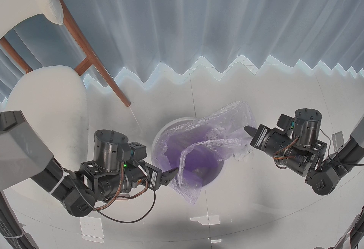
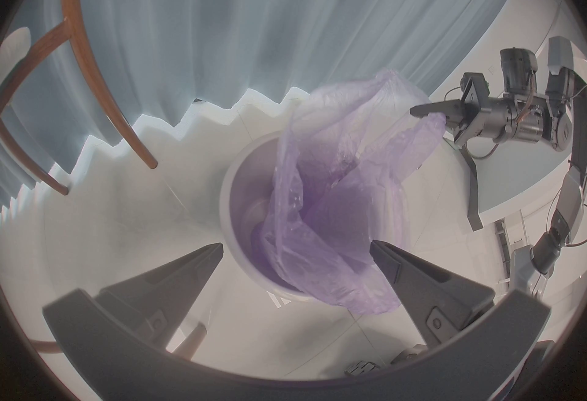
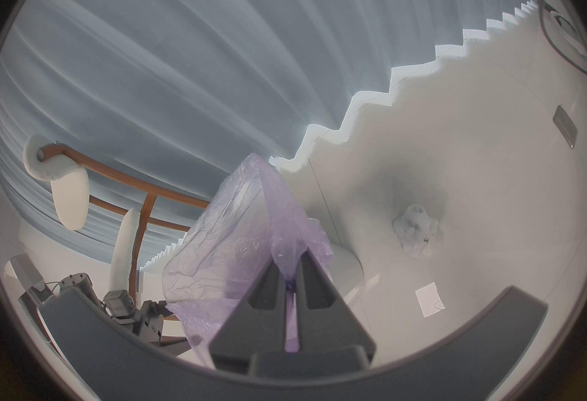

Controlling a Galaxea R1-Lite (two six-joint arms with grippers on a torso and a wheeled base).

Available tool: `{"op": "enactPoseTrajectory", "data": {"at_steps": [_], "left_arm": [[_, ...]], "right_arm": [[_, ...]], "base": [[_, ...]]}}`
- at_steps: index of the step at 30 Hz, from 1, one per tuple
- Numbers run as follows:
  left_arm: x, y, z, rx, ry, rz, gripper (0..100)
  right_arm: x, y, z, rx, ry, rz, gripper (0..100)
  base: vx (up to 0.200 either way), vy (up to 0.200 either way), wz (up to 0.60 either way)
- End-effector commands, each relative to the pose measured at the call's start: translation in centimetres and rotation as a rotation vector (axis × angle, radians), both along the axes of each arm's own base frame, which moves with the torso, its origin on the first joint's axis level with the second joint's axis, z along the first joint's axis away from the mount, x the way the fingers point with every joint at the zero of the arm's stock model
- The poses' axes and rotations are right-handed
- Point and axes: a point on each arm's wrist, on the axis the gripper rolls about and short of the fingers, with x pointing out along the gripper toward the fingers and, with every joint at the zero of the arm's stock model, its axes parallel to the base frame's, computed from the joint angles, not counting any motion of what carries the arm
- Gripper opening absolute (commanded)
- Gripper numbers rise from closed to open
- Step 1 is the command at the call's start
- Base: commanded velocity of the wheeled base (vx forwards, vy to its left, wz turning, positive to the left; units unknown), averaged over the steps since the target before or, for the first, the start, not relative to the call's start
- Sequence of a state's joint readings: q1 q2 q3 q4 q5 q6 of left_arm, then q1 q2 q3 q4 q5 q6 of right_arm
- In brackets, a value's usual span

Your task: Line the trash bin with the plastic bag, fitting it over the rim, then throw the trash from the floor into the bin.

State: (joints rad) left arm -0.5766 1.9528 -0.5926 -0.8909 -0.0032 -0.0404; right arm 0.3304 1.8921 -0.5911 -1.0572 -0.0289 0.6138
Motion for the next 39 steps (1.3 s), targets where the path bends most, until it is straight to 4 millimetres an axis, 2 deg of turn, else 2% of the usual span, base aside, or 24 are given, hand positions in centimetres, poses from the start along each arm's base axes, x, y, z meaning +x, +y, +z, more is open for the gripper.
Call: {"op": "enactPoseTrajectory", "data": {"at_steps": [1,5,11,19,20,30,35,36,39], "left_arm": [[0.3,-0.3,-1.1,0.019,0.026,-0.004,100],[1.2,-0.4,-1.9,0.026,0.036,0.011,100],[2.9,-1.0,-1.5,0.018,-0.006,0.048,100],[3.0,-1.4,-1.0,0.014,-0.026,0.053,100],[2.9,-1.4,-1.0,0.02,-0.022,0.057,0],[2.2,-1.5,-0.5,0.011,-0.026,0.044,0],[3.1,-1.2,1.6,-0.023,-0.078,0.066,0],[4.0,-0.9,2.9,-0.041,-0.094,0.091,0],[4.4,-0.9,4.5,-0.06,-0.074,0.109,0]], "right_arm": [[0.0,-0.1,0.1,0.001,-0.004,-0.002,0],[-0.1,-0.1,0.2,0.004,-0.007,-0.003,0],[-0.2,-0.1,0.5,0.007,-0.016,-0.003,0],[-0.2,-0.1,0.4,0.006,-0.013,-0.003,0],[-0.1,-0.1,0.3,0.005,-0.01,-0.003,0],[0.1,-0.6,0.6,0.011,-0.017,-0.002,0],[0.9,-1.9,1.3,-0.003,-0.053,0.043,0],[1.5,-2.5,2.0,-0.018,-0.08,0.051,0],[2.2,-2.8,2.7,-0.012,-0.096,0.05,0]], "base": [[0.0,0.0,0.0],[0.0,0.0,0.0],[0.0,0.0,0.0],[0.0,0.0,0.0],[0.0,0.0,0.0],[0.0,0.0,0.0],[0.0,0.0,0.0],[0.0,0.0,0.0],[0.0,0.0,0.0]]}}
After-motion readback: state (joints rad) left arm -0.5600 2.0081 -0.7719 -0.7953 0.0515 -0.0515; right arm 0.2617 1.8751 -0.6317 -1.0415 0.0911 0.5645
